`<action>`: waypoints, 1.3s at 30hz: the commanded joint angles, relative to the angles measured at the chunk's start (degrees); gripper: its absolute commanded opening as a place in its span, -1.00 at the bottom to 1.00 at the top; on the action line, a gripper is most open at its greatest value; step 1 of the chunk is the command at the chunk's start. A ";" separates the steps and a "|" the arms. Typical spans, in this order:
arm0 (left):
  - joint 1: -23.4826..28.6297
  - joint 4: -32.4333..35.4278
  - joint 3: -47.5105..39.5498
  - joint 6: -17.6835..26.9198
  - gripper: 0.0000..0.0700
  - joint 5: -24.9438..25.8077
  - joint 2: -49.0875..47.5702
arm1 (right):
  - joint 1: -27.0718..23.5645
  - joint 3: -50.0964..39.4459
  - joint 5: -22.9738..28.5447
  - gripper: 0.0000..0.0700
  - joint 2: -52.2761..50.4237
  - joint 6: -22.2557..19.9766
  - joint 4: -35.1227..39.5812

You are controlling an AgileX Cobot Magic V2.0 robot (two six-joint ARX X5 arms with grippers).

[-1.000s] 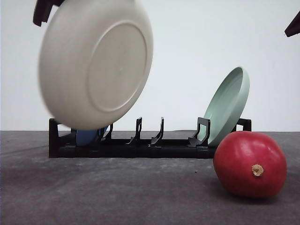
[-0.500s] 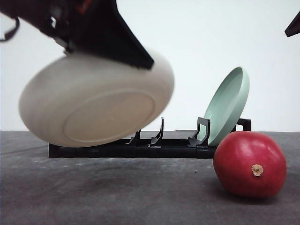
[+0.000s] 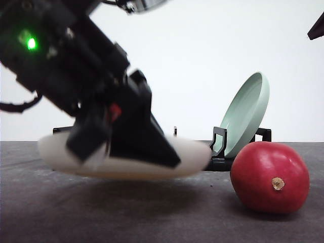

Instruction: Place pomegranate in white plate

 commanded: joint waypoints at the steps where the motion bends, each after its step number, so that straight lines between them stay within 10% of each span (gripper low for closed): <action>1: -1.11 1.11 0.39 2.14 -0.92 -0.76 1.59 | 0.20 1.01 0.00 0.02 0.17 -0.46 0.59; 10: -1.76 1.57 0.41 -1.87 -0.23 -1.30 3.91 | 0.20 1.01 0.00 0.02 0.17 -0.46 0.59; 16: -1.69 -3.13 3.50 -13.85 0.24 -2.36 3.18 | 0.20 1.01 0.00 0.02 0.17 -0.46 0.58; 29: 11.37 -28.51 13.18 -28.86 0.24 11.33 -7.22 | 0.20 1.01 0.00 0.02 0.17 -0.46 0.59; 39: 31.71 -38.87 13.18 -30.36 0.24 12.52 -19.78 | 0.20 1.01 -0.05 0.02 0.17 -0.39 0.51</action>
